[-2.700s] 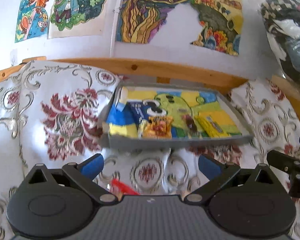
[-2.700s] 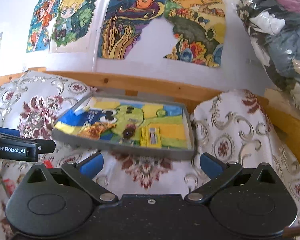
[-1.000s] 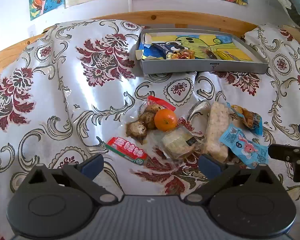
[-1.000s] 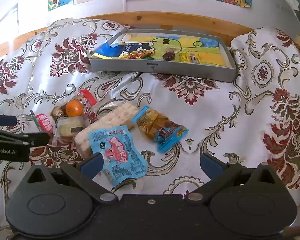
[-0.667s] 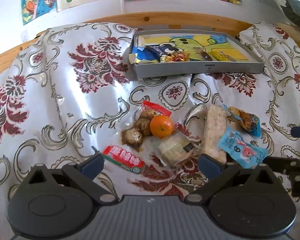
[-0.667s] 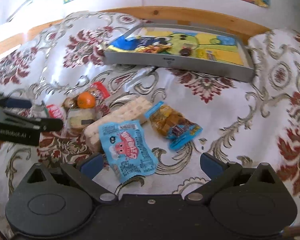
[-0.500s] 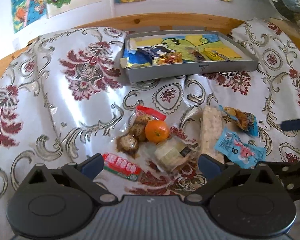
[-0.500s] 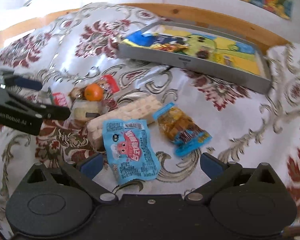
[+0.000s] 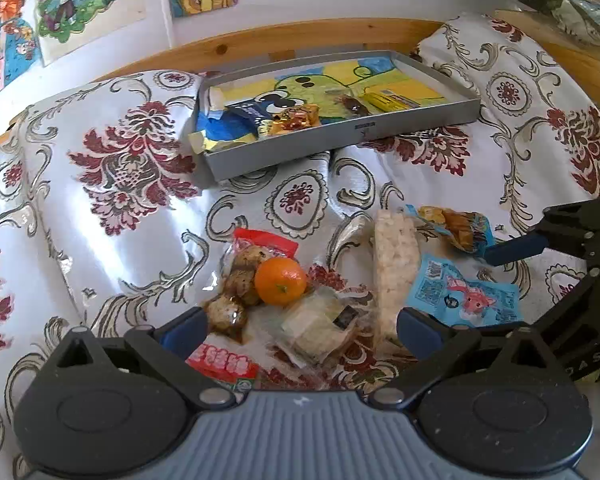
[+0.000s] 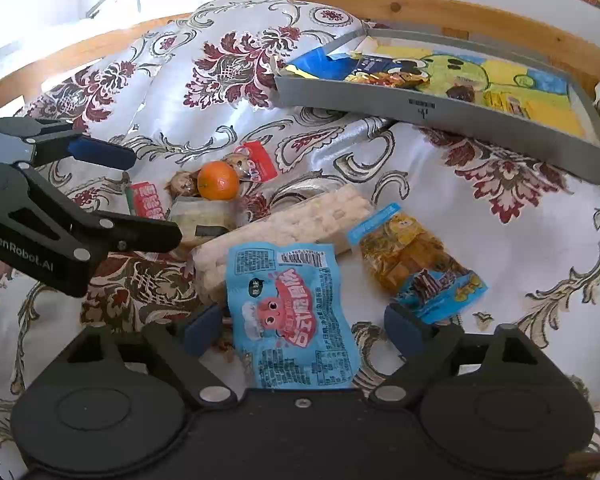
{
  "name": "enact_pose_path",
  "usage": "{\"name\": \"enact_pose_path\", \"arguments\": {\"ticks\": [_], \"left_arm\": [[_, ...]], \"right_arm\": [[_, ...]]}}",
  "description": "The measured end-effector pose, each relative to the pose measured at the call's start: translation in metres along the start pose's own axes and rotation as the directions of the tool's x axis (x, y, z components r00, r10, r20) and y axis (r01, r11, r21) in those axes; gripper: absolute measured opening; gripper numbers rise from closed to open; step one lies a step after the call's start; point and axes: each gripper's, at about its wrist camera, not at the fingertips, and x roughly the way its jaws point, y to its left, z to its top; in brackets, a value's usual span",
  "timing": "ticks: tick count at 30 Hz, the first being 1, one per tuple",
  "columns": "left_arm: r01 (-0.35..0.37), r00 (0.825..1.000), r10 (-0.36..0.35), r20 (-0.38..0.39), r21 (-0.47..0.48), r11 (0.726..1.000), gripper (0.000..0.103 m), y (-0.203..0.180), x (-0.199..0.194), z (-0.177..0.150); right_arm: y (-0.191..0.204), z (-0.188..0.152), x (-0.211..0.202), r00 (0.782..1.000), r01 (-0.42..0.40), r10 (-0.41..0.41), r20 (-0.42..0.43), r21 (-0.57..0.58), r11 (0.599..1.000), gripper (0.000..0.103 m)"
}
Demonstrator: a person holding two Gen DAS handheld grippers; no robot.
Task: Organize snacks
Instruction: 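Grasp the rice-cake bar with the left gripper while the right grasps the blue fish packet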
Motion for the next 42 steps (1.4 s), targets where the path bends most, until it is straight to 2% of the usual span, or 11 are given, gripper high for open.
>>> {"name": "enact_pose_path", "arguments": {"ticks": [3, 7, 10, 16, 25, 34, 42], "left_arm": [[0.01, 1.0, -0.01, -0.003, 0.01, 1.0, 0.102, -0.002, 0.002, 0.001], [0.013, 1.0, -0.013, -0.005, 0.022, 1.0, 0.102, -0.004, 0.004, 0.004], [0.014, 1.0, -0.014, -0.008, 0.022, 1.0, 0.102, -0.006, 0.005, 0.005], [0.023, 1.0, -0.023, -0.008, 0.037, 0.999, 0.102, -0.011, 0.006, 0.007], [0.049, 0.999, -0.049, -0.01, 0.076, 0.996, 0.102, -0.023, 0.009, 0.012], [0.099, 0.995, -0.096, -0.04, 0.087, 0.991, 0.102, -0.038, 0.024, 0.022], [0.113, 0.992, -0.105, -0.067, 0.131, 0.985, 0.093, -0.051, 0.041, 0.032]], "right_arm": [[-0.002, -0.001, 0.003, 1.0, -0.007, 0.007, -0.005, 0.014, 1.0, 0.08], [-0.001, -0.001, 0.004, 1.0, -0.017, 0.017, -0.006, 0.013, 1.0, 0.065], [-0.001, -0.001, 0.004, 1.0, -0.015, 0.015, -0.012, 0.014, 1.0, 0.063], [-0.003, 0.001, 0.002, 0.999, 0.004, -0.003, -0.038, 0.02, 1.0, 0.06], [-0.011, 0.001, -0.011, 0.99, 0.111, -0.113, -0.081, -0.034, 0.993, 0.06], [-0.023, -0.004, -0.02, 0.982, 0.151, -0.156, -0.104, -0.06, 0.987, 0.06], [-0.028, -0.008, -0.021, 0.982, 0.159, -0.163, -0.1, -0.045, 0.986, 0.061]]}}
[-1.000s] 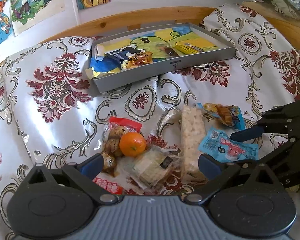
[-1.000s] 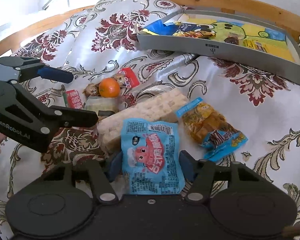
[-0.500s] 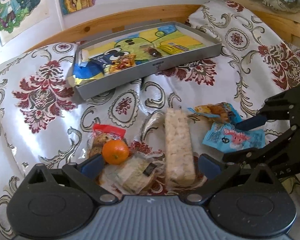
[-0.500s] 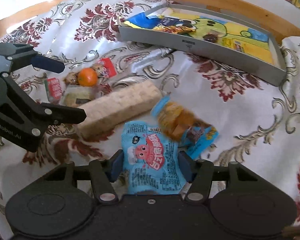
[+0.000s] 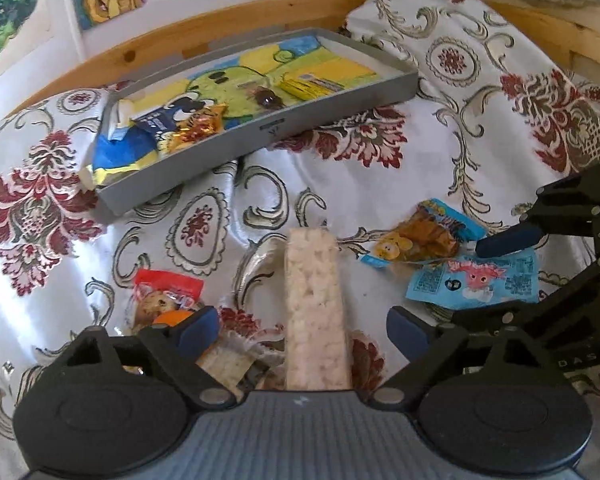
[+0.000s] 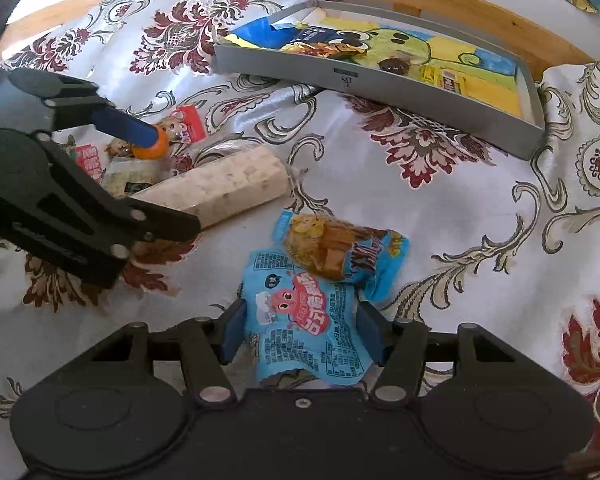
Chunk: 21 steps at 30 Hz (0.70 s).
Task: Organize snacks
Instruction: 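Lift the rice-cake bar and blue packet and carry them toward the tray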
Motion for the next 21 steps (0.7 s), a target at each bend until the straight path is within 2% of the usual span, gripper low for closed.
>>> {"name": "enact_pose_path", "arguments": {"ticks": [3, 12, 16, 21], "left_arm": [[0.002, 1.0, -0.002, -0.016, 0.001, 1.0, 0.092, -0.001, 0.007, 0.003], [0.058, 0.994, -0.062, -0.095, -0.043, 0.997, 0.072, 0.002, 0.029, 0.009], [0.073, 0.988, -0.082, -0.13, -0.075, 0.995, 0.06, 0.003, 0.034, 0.009], [0.079, 0.984, -0.096, -0.151, -0.116, 0.99, 0.051, 0.006, 0.038, 0.009]], "right_arm": [[-0.002, 0.0, 0.0, 1.0, -0.007, 0.007, 0.004, 0.01, 1.0, 0.062], [-0.009, -0.001, -0.001, 0.999, -0.047, 0.046, 0.017, 0.051, 0.998, 0.066], [-0.013, -0.002, 0.001, 0.998, -0.062, 0.061, 0.018, 0.068, 0.996, 0.074], [-0.02, -0.002, 0.008, 0.996, -0.09, 0.089, 0.006, 0.126, 0.988, 0.078]]}}
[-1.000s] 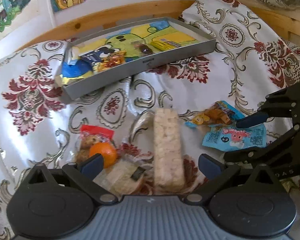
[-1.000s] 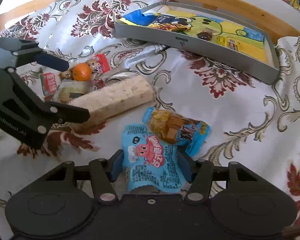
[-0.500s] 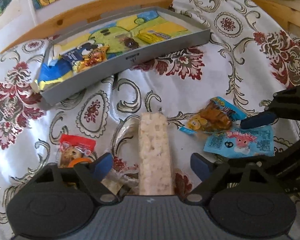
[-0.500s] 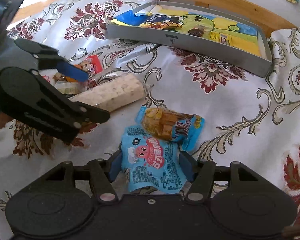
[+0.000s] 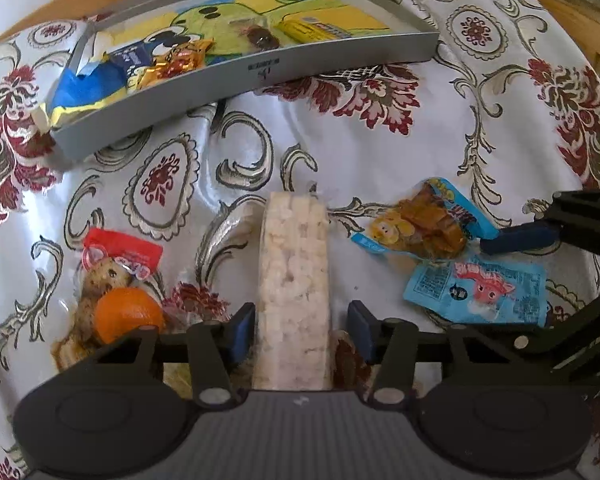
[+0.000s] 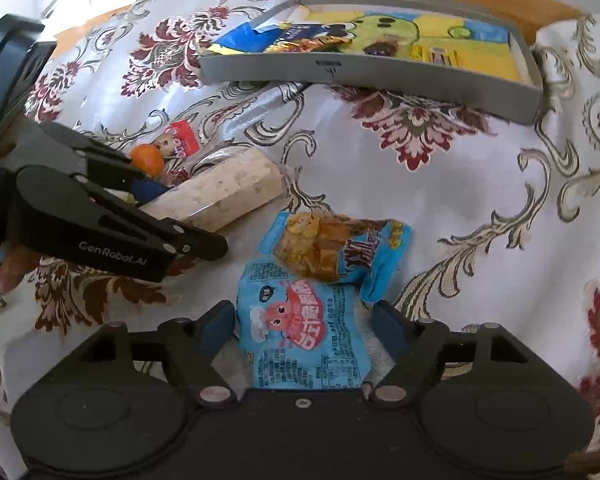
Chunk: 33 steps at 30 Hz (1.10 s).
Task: Organize snacks
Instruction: 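Lift the rice-cake bar and blue packet and carry them toward the tray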
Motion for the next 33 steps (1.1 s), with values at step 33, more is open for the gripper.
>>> {"name": "enact_pose_path", "arguments": {"ticks": [33], "left_arm": [[-0.012, 1.0, 0.011, -0.007, -0.056, 0.998, 0.035, -0.005, -0.037, -0.019]], "right_arm": [[0.033, -0.007, -0.013, 0.999, -0.029, 0.03, 0.035, -0.029, 0.999, 0.056]]}}
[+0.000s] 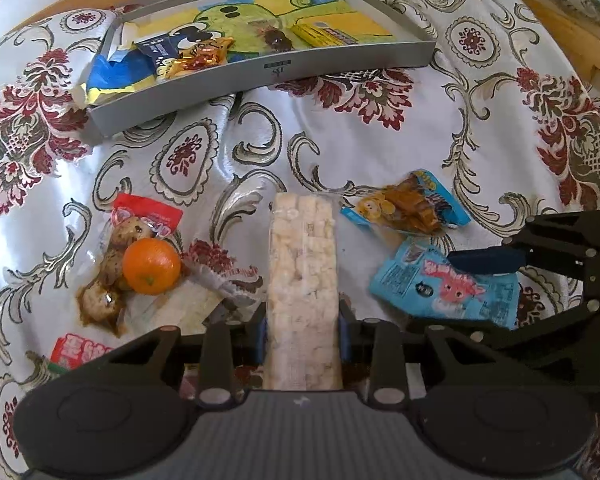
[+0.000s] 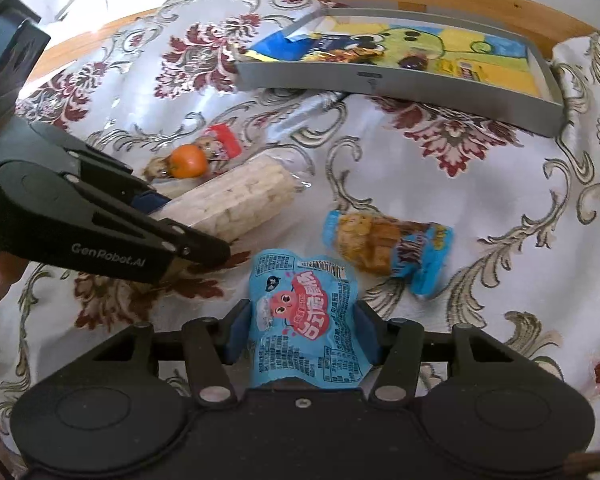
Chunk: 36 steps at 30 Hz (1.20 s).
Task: Organize snacks
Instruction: 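Lift the rice-cake bar and blue packet and carry them toward the tray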
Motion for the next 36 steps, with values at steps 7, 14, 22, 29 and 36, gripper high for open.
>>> {"name": "enact_pose_path", "arguments": {"ticks": [7, 14, 22, 29, 36], "left_arm": [[-0.002, 1.0, 0.002, 0.016, -0.021, 1.0, 0.035, 0.005, -0.012, -0.006], [-0.001, 0.999, 0.004, 0.048, -0.055, 0.998, 0.035, 0.013, -0.024, -0.007], [-0.009, 0.996, 0.017, 0.084, -0.098, 0.995, 0.035, 0.025, -0.032, -0.007], [-0.01, 0.995, 0.022, 0.102, -0.113, 0.993, 0.036, 0.029, -0.035, -0.007], [0.0, 0.992, 0.017, 0.129, -0.128, 0.992, 0.036, 0.032, -0.038, -0.004]], "right_arm": [[0.014, 0.0, -0.007, 0.999, 0.031, -0.029, 0.035, -0.069, 0.997, 0.056], [0.025, 0.001, -0.015, 0.995, 0.056, -0.045, 0.088, -0.125, 0.991, 0.056], [0.024, 0.007, -0.021, 0.982, 0.096, -0.076, 0.171, -0.113, 0.989, 0.056], [0.023, 0.011, -0.024, 0.972, 0.119, -0.097, 0.214, -0.096, 0.988, 0.056], [0.021, 0.013, -0.022, 0.96, 0.143, -0.122, 0.253, -0.065, 0.988, 0.056]]}}
